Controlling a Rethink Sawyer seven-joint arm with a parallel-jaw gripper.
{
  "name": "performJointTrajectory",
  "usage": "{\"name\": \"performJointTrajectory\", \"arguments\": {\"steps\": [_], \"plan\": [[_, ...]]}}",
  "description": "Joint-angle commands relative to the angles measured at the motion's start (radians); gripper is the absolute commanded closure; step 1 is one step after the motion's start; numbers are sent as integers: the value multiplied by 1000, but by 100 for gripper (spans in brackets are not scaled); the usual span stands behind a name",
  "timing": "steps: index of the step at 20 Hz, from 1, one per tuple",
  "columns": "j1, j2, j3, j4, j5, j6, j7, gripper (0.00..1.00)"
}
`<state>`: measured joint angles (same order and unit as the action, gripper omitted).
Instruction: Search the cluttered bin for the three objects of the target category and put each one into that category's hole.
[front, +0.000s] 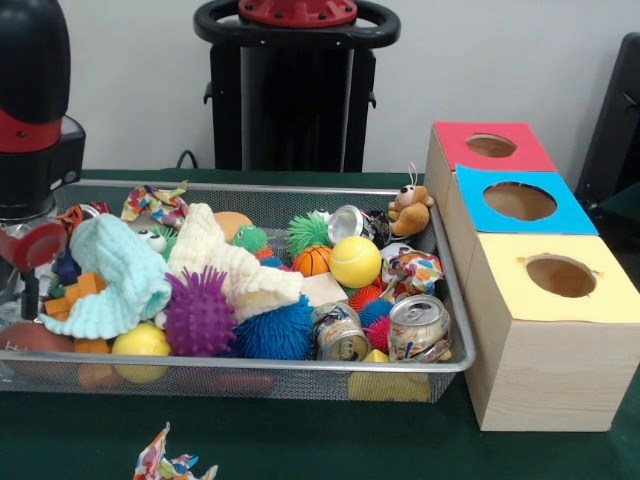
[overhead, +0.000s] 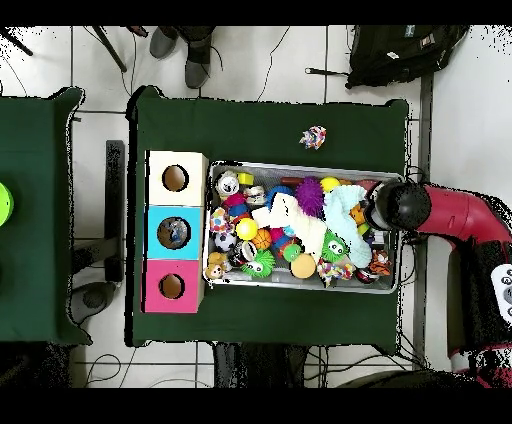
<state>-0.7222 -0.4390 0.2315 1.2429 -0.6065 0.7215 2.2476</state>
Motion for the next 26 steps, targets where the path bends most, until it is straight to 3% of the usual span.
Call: {"name": "performJointTrajectory", "arguments": {"steps": [1,19,26], "plan": [[-3,54,87,21,-38,104,-344,0],[29,117,69,-16,-64,61,-308,0],[12,87,47,13,-81,71,-339,0]]}}
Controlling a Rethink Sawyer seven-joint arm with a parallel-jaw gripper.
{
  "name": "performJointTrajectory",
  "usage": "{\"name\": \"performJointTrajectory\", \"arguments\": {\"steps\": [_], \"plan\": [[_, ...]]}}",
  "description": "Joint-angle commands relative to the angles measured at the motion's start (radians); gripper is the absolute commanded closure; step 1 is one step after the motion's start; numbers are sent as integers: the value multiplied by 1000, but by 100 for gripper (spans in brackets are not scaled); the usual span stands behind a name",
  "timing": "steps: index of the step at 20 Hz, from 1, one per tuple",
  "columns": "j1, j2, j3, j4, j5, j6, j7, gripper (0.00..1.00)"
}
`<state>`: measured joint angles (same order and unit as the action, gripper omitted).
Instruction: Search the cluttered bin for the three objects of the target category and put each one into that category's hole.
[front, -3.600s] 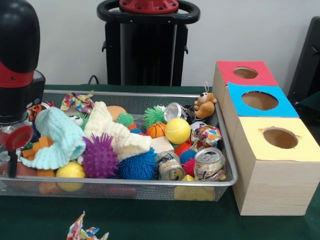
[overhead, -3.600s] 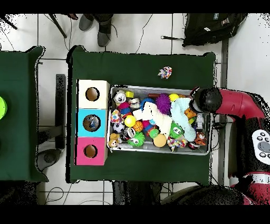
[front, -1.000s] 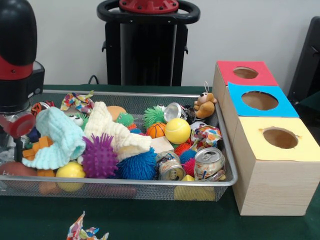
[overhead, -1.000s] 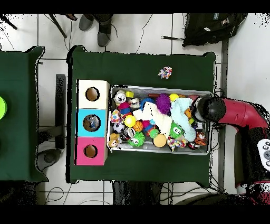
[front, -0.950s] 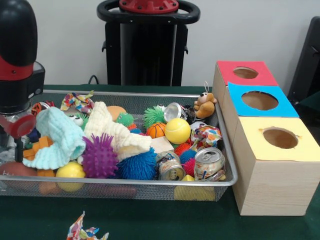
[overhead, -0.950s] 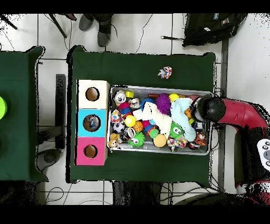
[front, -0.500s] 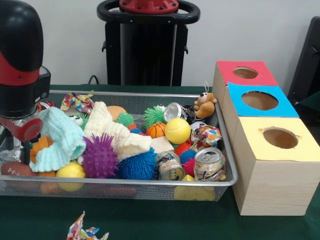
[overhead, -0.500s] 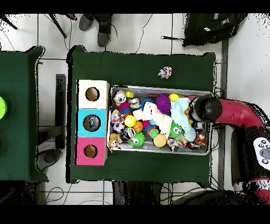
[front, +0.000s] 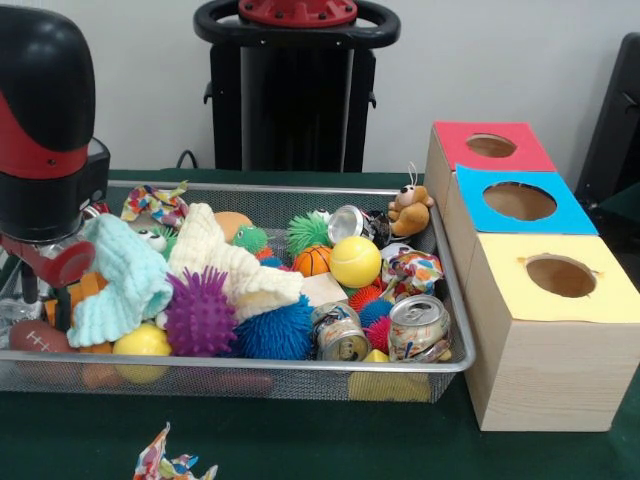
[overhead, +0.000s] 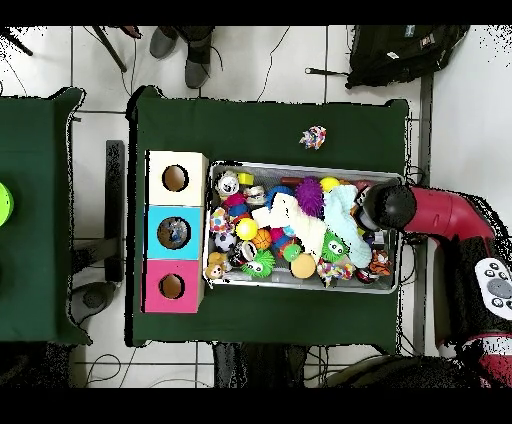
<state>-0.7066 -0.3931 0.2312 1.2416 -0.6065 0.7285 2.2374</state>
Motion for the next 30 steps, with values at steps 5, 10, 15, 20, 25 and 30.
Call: {"name": "performJointTrajectory", "arguments": {"steps": [5,10,15,20,25,30], "plan": [[-10,5,30,41,-88,81,-337,0],[-21,-54,14,92,-87,113,-349,0],[-36,-105,13,131,-79,148,-376,0],[-49,-133,18,152,-80,161,-399,0],[-45,-138,13,155,-87,163,-389,0],[-33,-105,11,131,-95,142,-362,0]]}}
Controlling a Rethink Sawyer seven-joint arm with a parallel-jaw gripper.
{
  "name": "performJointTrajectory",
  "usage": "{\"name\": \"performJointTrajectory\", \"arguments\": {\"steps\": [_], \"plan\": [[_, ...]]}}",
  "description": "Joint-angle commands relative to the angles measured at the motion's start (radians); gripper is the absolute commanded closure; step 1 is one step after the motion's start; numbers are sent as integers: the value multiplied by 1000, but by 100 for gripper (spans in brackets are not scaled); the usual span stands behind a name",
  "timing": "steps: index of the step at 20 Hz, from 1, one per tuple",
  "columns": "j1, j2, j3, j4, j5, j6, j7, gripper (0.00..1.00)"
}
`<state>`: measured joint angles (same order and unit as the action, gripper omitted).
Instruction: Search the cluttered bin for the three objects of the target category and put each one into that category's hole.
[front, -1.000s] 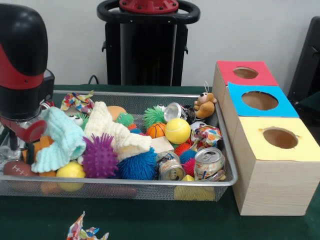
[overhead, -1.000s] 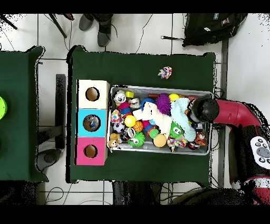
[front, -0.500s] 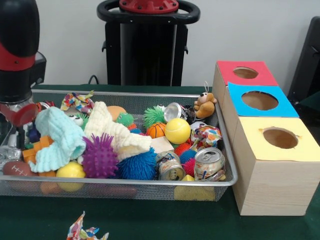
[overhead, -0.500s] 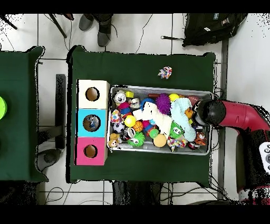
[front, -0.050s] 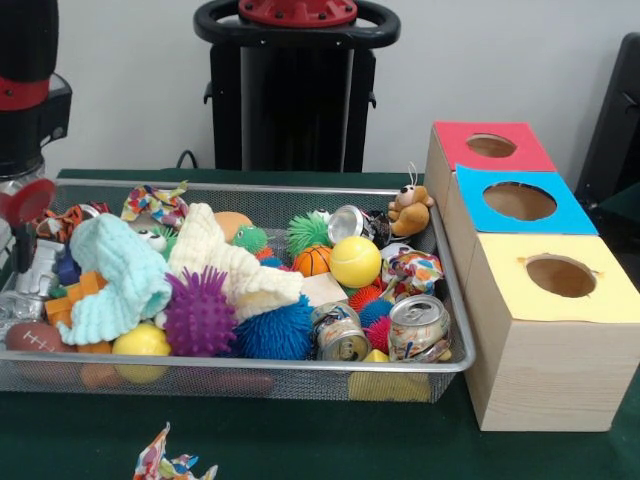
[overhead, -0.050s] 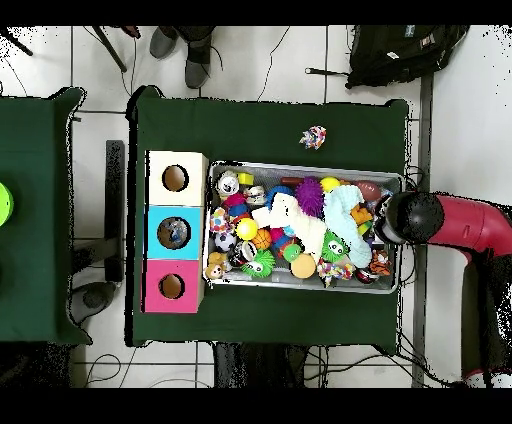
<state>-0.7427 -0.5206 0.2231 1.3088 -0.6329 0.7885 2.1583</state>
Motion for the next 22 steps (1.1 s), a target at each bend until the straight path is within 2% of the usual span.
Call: {"name": "performJointTrajectory", "arguments": {"steps": [1,7,12,22], "plan": [[5,28,19,59,-69,78,-277,0],[21,53,20,51,-44,69,-207,0],[27,75,22,45,-28,8,-127,0],[65,115,13,-13,-27,-8,-72,0]]}}
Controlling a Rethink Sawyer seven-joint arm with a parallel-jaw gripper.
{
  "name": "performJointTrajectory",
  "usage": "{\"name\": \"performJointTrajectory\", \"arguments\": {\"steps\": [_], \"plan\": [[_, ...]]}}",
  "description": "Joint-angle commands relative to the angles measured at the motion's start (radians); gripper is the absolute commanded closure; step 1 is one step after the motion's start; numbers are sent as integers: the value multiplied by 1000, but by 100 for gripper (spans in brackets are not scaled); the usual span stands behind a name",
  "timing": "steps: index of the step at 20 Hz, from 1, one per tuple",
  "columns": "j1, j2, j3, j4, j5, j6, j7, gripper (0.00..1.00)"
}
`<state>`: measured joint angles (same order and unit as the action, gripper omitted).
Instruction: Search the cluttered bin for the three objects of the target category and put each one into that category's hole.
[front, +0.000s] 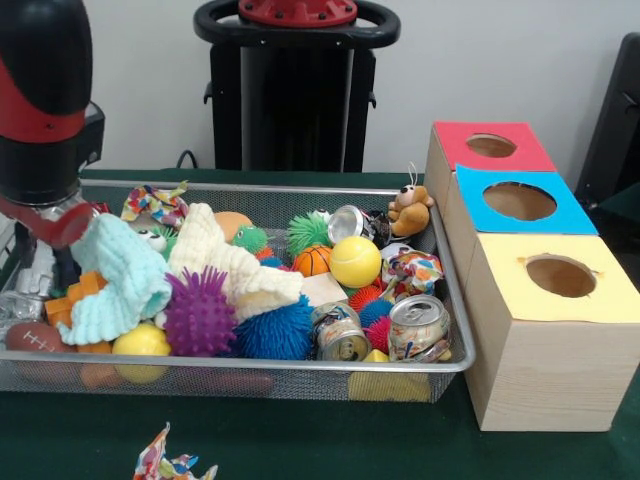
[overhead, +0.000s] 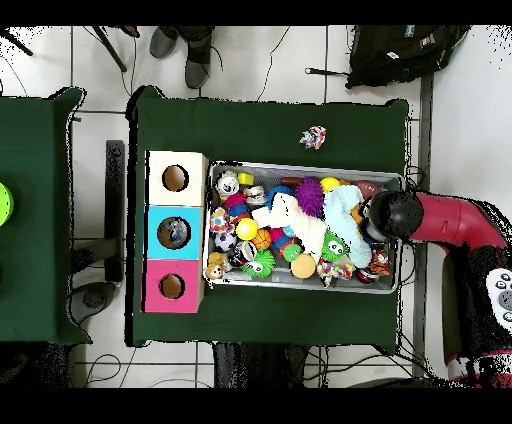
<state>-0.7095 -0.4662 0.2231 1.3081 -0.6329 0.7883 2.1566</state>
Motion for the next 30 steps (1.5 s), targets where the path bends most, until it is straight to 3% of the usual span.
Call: {"name": "performJointTrajectory", "arguments": {"steps": [1,10,22,30], "plan": [[35,66,11,-19,-28,-11,-66,0],[44,170,-18,-102,-77,-139,-7,0],[73,145,-173,-80,-51,-181,129,0],[103,143,-229,-82,-15,-204,156,0]]}}
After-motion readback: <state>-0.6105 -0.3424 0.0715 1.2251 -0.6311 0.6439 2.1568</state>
